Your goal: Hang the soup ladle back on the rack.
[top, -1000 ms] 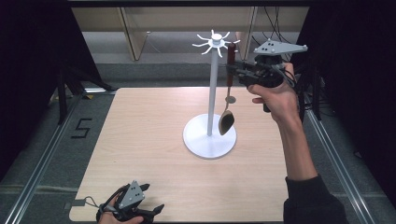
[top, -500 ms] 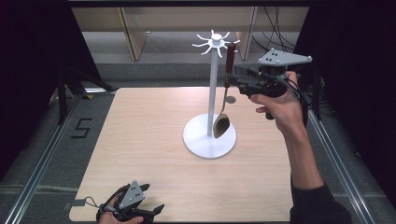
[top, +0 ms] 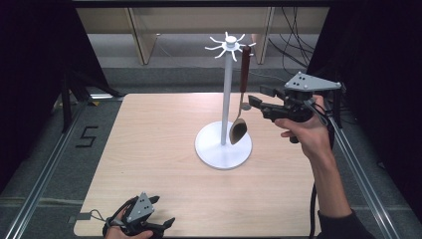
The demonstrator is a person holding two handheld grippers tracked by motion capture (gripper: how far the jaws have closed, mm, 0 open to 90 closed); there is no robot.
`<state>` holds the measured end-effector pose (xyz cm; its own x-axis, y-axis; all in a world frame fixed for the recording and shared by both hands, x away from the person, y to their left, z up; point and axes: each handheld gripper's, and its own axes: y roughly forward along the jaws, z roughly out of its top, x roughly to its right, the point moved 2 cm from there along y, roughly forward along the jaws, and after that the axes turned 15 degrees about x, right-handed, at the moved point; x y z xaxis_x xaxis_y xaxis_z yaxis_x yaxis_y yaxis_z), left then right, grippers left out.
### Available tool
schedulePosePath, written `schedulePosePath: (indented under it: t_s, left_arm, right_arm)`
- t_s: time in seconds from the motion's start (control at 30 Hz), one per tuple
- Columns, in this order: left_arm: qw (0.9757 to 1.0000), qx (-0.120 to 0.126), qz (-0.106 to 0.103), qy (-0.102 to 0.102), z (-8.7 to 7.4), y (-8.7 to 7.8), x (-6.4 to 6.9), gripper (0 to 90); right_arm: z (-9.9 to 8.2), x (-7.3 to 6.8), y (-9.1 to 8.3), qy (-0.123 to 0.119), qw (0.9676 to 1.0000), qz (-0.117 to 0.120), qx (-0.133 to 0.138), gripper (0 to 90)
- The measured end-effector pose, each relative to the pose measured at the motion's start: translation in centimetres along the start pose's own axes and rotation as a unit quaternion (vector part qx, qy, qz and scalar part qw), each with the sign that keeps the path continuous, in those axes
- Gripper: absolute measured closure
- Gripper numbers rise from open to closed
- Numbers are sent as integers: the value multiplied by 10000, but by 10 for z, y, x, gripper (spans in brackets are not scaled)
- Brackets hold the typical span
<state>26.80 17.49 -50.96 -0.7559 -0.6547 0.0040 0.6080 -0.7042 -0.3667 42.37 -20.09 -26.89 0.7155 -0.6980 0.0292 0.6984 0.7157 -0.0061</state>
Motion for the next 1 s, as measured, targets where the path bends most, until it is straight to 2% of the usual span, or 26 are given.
schedulePosePath:
  t_s: [0.03,0.07,0.13,0.23,0.37,0.43,0.47,0.5,0.57,0.6,0.63,0.7,0.73,0.77,0.8,0.83,0.87,0.93,1.0]
  left_arm:
    - [9999,-99,-4,51,0,-1,-1,151]
    - [9999,-85,-20,49,1,-1,-1,152]
    - [10000,7,4,-17,0,0,0,151]
    - [10000,-81,-13,41,0,-1,-1,151]
    - [10000,-7,8,-20,0,0,0,151]
    - [9999,-92,-20,56,0,-1,-1,151]
    - [9999,-99,0,63,0,-1,-2,151]
    - [9999,-69,71,-92,-1,0,0,151]
    - [9999,0,67,-159,-1,1,1,151]
    - [9999,-31,80,-132,-1,1,1,151]
    - [9998,-157,104,16,-1,0,-1,151]
    - [9998,-181,21,6,-1,-1,-1,151]
    - [9997,-200,12,117,0,-1,-3,151]
    - [9998,-170,83,-8,-1,0,-1,151]
    - [9998,-170,83,-8,-1,0,-1,151]
    - [9999,-61,64,-126,-1,1,0,151]
    - [9999,-99,62,-28,-1,0,-2,151]
    - [9999,-142,72,-27,-1,-1,-2,151]
    - [9998,-208,64,22,0,-1,-2,151]
  right_arm:
    - [-1,1,-1,-58,10000,5,5,477]
    - [-3,0,-2,24,10000,-5,7,476]
    - [-7,-1,-4,12,10000,-27,32,471]
    - [-14,-3,-7,28,10000,31,68,465]
    - [-24,-2,-13,-10,10000,35,66,456]
    - [-29,-2,-15,2,10000,67,54,451]
    - [-31,-4,-16,97,9999,61,66,448]
    - [-34,-4,-17,130,9998,94,69,447]
    - [-36,-4,-17,157,9998,69,83,444]
    - [-41,-4,-19,230,9997,82,41,435]
    - [-41,-4,-19,230,9997,82,41,435]
    - [-47,-2,-19,329,9993,183,75,434]
    - [-49,0,-20,411,9990,155,73,434]
    - [-50,0,-21,470,9988,151,26,433]
    - [-51,2,-20,358,9992,173,55,433]
    - [-51,2,-20,358,9992,173,55,433]
    - [-53,2,-21,477,9987,167,38,431]
    - [-55,2,-21,530,9984,201,8,426]
    - [-56,3,-21,464,9988,144,53,424]
